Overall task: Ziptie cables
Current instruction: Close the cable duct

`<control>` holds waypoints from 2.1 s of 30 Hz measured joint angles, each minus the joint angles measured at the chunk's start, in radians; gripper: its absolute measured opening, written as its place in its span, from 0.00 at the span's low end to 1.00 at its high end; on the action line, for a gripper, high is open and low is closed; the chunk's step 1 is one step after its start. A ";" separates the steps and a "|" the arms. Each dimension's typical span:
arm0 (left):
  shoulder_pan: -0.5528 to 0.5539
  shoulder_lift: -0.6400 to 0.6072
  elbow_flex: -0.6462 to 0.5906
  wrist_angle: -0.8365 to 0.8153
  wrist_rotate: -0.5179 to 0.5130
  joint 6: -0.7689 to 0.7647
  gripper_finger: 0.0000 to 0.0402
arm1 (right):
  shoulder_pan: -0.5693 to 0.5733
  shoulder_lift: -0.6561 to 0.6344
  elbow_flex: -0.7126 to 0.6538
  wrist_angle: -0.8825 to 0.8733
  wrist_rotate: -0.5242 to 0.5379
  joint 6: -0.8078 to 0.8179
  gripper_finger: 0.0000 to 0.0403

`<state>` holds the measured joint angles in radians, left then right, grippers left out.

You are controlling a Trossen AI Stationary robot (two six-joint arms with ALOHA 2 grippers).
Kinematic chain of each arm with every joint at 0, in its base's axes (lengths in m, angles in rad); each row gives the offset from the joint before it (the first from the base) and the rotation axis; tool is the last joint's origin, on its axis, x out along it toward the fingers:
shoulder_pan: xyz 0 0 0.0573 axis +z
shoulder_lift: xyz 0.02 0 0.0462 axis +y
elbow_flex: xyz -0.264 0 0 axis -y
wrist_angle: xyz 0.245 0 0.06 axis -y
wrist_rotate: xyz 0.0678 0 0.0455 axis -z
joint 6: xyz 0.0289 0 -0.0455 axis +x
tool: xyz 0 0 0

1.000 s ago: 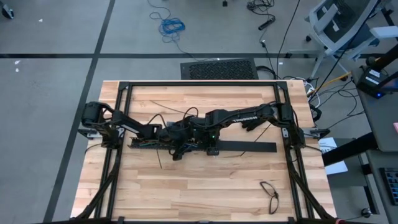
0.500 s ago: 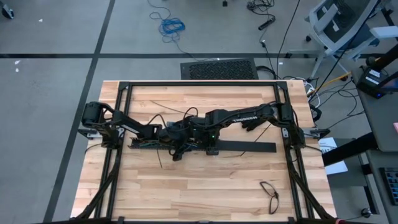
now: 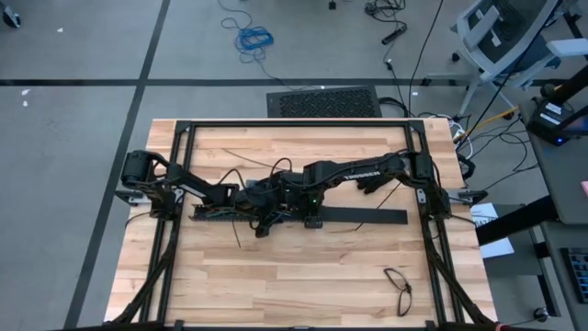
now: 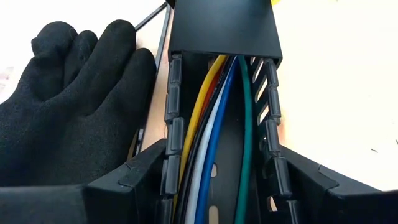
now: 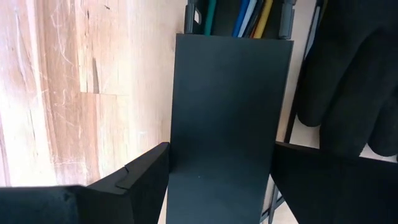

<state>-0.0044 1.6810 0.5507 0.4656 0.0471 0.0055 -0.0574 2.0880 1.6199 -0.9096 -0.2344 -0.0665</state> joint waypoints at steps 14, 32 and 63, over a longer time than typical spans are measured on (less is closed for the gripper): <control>0.000 0.000 0.000 0.000 -0.002 0.007 0.59 | 0.000 0.000 0.000 0.013 -0.001 -0.037 0.64; 0.000 0.000 0.003 -0.007 0.014 0.030 0.65 | 0.000 0.000 0.000 0.031 -0.003 -0.035 0.64; -0.005 -0.002 0.005 0.000 -0.027 0.035 0.55 | 0.000 0.000 0.002 0.052 -0.001 -0.028 0.64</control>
<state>-0.0090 1.6794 0.5556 0.4656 0.0200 0.0406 -0.0574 2.0880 1.6222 -0.8581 -0.2354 -0.0944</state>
